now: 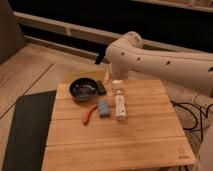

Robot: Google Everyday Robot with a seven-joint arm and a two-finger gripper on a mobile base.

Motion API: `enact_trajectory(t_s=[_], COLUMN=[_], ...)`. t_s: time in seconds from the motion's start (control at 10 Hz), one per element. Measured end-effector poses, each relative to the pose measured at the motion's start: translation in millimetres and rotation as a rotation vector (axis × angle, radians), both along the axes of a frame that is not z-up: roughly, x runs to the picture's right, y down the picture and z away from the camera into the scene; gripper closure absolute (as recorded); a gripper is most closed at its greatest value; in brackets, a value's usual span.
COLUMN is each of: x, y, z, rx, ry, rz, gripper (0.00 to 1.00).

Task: Place the bottle in the ceramic bowl

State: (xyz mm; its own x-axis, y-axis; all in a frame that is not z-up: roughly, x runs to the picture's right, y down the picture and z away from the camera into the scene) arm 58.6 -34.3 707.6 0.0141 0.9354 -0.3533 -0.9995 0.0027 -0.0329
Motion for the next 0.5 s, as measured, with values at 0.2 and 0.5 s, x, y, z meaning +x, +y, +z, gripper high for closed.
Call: enact_trajectory(t_s=[0.2, 0.5], x=[-14, -21], y=[4, 6], z=[4.0, 32.3], rx=[0.011, 0.01], ry=[0.02, 0.05], rz=[-0.061, -0.096], gripper=[0.35, 0.35])
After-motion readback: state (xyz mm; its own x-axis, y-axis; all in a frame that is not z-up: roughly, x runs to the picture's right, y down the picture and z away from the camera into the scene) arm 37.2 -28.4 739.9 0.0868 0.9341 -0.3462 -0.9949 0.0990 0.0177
